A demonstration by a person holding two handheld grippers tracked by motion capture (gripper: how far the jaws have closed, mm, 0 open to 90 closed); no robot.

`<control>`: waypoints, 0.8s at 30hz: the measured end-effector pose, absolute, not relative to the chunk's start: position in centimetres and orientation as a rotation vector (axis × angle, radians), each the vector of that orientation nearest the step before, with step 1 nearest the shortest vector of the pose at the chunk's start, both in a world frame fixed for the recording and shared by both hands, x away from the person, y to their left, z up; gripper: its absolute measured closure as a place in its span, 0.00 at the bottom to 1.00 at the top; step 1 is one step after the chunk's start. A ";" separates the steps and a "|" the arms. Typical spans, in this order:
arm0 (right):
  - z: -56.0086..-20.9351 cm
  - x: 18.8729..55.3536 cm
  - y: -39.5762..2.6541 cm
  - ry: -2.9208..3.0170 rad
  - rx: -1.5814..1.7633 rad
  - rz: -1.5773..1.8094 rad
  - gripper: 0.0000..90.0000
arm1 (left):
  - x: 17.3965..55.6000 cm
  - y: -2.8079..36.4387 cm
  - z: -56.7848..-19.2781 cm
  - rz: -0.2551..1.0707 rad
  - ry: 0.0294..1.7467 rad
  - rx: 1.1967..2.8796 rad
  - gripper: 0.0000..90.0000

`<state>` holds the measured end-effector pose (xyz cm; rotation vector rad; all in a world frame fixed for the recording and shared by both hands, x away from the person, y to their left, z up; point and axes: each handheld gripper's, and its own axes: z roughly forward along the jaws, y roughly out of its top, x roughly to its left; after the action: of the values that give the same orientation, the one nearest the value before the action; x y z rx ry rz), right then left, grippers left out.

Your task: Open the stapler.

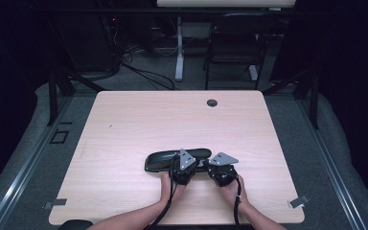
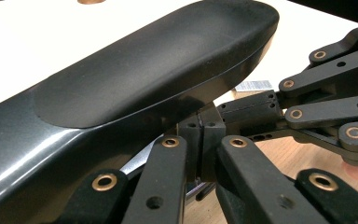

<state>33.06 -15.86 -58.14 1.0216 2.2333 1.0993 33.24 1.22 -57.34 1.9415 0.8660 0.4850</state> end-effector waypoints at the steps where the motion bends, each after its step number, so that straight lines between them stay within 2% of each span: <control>1: -58.1 33.1 -15.9 2.235 1.022 1.098 1.00 | 33.1 1.2 -57.3 0.494 0.877 1.936 1.00; 24: -58.2 33.1 -15.9 2.234 1.018 1.105 1.00 | 32.6 0.9 -57.1 0.515 0.847 1.936 1.00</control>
<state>33.06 -15.95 -58.19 1.0175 2.2336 1.1054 32.56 0.93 -57.10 1.9361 0.8469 0.5149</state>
